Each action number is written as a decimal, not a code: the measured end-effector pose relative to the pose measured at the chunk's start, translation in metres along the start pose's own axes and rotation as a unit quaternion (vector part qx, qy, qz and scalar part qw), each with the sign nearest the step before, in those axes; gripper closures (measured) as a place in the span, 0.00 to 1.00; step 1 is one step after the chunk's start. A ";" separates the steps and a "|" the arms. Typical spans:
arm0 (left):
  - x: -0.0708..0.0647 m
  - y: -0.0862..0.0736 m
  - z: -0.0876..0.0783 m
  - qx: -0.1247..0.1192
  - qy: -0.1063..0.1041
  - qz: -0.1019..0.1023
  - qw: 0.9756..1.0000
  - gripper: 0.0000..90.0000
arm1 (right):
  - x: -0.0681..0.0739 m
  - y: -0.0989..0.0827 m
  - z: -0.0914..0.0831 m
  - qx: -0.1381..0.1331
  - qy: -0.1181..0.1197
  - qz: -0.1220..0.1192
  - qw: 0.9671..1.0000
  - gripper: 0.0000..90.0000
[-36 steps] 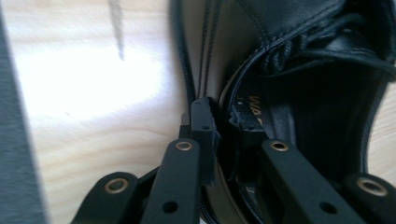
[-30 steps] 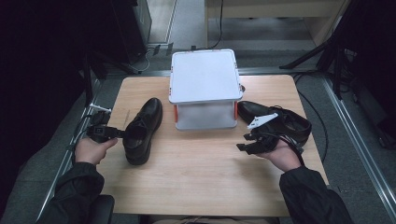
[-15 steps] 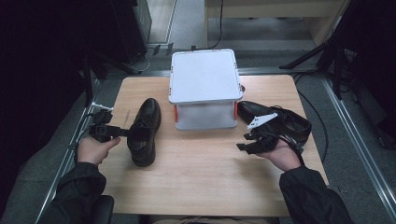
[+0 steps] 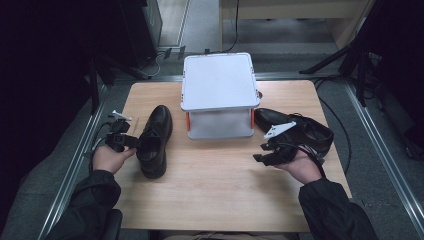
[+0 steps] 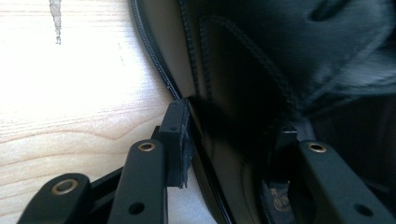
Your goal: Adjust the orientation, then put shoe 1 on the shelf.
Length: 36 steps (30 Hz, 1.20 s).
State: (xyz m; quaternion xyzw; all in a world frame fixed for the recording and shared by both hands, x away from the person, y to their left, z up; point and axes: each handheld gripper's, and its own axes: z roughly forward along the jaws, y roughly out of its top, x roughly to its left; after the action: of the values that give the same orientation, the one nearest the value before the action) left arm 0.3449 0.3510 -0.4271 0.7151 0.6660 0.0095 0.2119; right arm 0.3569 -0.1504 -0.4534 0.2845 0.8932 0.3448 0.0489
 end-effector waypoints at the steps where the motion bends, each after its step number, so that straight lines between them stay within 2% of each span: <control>1: 0.000 0.001 0.001 0.002 0.001 -0.003 1.000 0.68 | 0.000 0.000 0.000 0.000 0.000 0.001 1.000 0.53; 9: 0.002 0.005 0.001 0.018 -0.002 -0.030 0.999 0.74 | -0.001 -0.001 -0.001 -0.002 0.000 0.001 1.000 0.53; 11: 0.001 0.006 0.001 0.024 0.007 -0.026 0.999 0.77 | -0.001 0.000 -0.001 -0.002 0.000 0.001 1.000 0.53; 15: -0.001 0.008 0.000 0.034 0.013 -0.031 0.999 0.80 | -0.001 0.000 -0.001 -0.002 0.000 0.002 1.000 0.53; 18: -0.001 0.008 0.000 0.037 0.011 -0.038 0.999 0.81 | -0.001 0.000 -0.001 -0.002 -0.001 0.003 1.000 0.53; 28: -0.003 0.011 -0.001 0.056 0.020 -0.041 0.997 0.86 | -0.002 -0.001 -0.001 -0.001 -0.003 0.003 1.000 0.53; 33: 0.000 0.013 -0.003 0.057 0.031 -0.056 0.996 0.92 | -0.002 0.000 -0.002 -0.002 -0.004 0.005 1.000 0.53; 36: 0.006 0.013 -0.005 0.059 0.026 -0.069 0.996 0.94 | -0.002 0.000 -0.002 -0.002 -0.004 0.004 1.000 0.53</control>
State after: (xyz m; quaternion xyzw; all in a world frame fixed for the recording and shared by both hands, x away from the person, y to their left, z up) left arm 0.3566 0.3578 -0.4196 0.6781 0.7185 -0.0255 0.1523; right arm 0.3581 -0.1528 -0.4526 0.2893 0.8912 0.3456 0.0517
